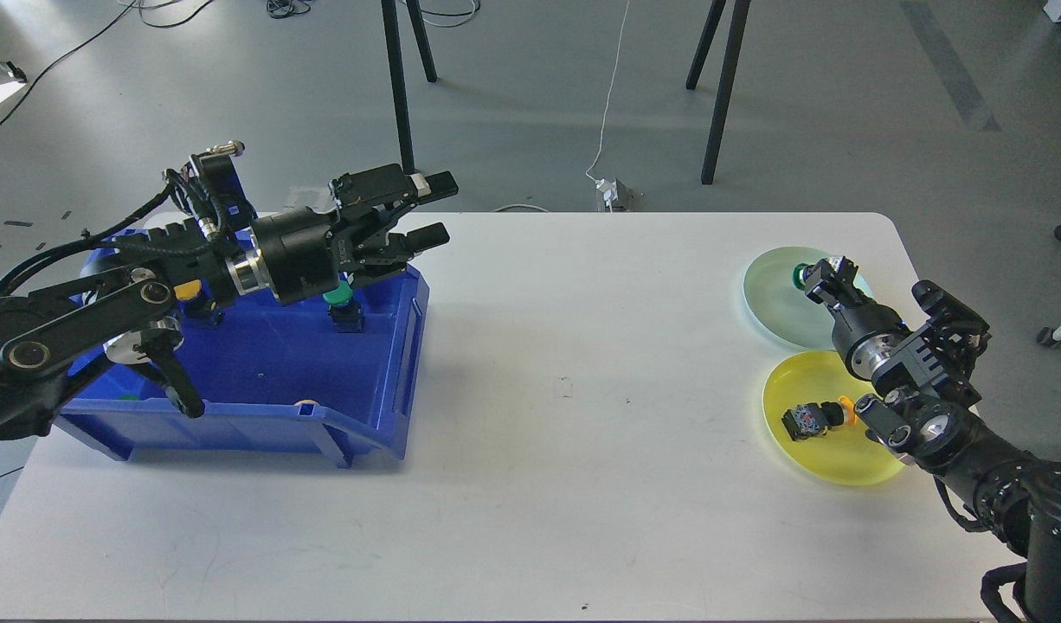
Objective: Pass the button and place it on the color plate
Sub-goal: 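Carry the green button to the pale green plate and release it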
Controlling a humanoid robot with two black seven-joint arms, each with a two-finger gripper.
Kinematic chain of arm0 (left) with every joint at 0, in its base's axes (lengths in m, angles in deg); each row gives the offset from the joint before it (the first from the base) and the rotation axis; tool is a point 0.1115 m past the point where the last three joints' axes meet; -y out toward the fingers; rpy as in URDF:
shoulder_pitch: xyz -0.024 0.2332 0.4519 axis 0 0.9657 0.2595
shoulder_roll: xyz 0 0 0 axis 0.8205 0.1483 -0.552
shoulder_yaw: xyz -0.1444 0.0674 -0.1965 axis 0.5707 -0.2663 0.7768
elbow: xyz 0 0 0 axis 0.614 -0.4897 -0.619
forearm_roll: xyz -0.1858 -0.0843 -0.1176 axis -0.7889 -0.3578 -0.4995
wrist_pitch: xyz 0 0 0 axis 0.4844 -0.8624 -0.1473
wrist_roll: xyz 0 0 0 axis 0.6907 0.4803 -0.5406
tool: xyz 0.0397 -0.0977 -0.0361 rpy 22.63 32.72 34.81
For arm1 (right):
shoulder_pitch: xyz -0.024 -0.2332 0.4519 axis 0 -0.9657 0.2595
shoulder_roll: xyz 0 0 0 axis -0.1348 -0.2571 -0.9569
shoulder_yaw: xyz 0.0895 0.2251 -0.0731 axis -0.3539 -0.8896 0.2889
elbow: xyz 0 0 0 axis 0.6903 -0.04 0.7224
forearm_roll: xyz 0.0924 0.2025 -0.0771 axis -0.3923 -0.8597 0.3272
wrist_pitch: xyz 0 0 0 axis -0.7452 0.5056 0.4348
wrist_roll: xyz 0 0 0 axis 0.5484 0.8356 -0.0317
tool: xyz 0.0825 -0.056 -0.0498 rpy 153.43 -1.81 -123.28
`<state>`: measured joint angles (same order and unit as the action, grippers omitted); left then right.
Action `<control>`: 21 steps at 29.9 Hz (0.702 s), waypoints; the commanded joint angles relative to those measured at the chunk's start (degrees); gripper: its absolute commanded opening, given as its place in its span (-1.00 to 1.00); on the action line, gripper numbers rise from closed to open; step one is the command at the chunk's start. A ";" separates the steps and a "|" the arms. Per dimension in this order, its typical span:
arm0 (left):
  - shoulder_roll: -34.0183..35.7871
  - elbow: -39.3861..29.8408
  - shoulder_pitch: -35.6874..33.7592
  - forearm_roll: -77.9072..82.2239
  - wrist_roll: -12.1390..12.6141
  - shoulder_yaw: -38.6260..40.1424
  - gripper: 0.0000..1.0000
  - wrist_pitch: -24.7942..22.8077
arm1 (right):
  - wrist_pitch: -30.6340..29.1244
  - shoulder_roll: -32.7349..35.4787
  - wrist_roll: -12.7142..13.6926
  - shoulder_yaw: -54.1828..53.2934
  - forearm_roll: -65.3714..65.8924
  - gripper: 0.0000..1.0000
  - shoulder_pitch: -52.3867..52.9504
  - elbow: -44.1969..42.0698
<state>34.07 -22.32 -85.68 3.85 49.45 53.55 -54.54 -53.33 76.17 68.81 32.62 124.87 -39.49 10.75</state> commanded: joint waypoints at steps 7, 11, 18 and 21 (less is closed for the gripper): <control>0.01 0.00 0.02 -0.03 -0.01 -0.01 0.73 0.00 | 0.12 0.11 0.28 -0.45 -0.16 -0.18 -1.10 -0.17; 0.01 0.00 0.02 -0.03 -0.01 0.07 0.73 0.00 | 0.20 0.11 0.28 -0.63 -0.25 -0.02 -1.28 -0.17; -0.08 0.09 0.02 -0.11 -0.01 0.07 0.73 0.00 | 0.99 0.20 0.28 -1.07 -4.36 0.33 -0.67 -0.08; -0.17 0.00 0.02 -0.11 -0.01 0.07 0.73 0.00 | 1.08 0.20 0.28 -1.15 -7.53 0.74 0.47 -0.08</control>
<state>34.07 -22.32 -85.66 3.78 49.45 53.58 -54.54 -52.44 76.35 69.09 31.54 120.40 -40.15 10.64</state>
